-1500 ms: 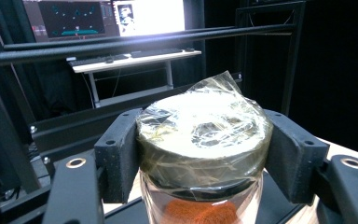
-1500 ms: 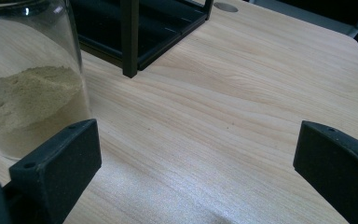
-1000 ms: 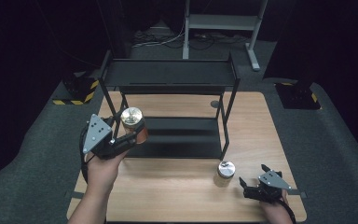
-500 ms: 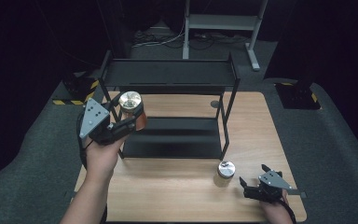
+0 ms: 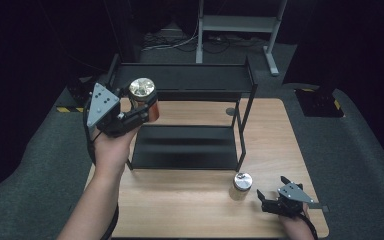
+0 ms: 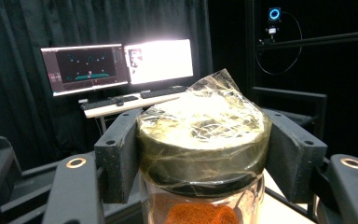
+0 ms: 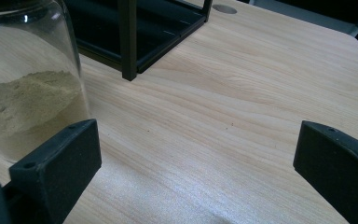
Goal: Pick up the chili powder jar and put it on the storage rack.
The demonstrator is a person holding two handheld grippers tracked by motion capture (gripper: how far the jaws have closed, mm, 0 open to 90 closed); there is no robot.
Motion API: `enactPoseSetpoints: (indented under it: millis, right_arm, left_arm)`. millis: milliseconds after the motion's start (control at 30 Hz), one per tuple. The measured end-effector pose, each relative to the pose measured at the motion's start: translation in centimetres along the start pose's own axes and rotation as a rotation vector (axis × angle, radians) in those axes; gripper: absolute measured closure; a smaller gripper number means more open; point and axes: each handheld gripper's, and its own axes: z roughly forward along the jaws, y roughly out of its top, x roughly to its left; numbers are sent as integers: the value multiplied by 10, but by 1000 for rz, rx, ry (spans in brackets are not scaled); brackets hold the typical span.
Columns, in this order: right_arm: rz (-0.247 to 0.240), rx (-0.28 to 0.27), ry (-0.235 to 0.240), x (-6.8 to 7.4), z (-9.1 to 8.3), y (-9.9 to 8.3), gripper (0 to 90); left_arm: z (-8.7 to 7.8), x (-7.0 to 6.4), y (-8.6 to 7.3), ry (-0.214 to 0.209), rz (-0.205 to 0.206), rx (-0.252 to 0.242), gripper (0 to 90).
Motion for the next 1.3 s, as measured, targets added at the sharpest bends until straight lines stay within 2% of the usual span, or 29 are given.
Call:
enactPoseSetpoints:
  millis: [333, 767, 1000, 1300]
  right_arm:
    - [5, -2, 3, -1, 0, 0, 0]
    - [17, -8, 7, -3, -1, -2, 0]
    - [19, -11, 8, -3, -1, -2, 0]
    - [27, -15, 10, -4, -1, -3, 0]
  left_arm:
    - [22, -1, 13, 15, -2, -7, 343]
    - [51, 0, 21, 38, -8, -22, 343]
    - [62, 4, 20, 49, -21, -23, 343]
    - [74, 9, 21, 82, -15, -16, 343]
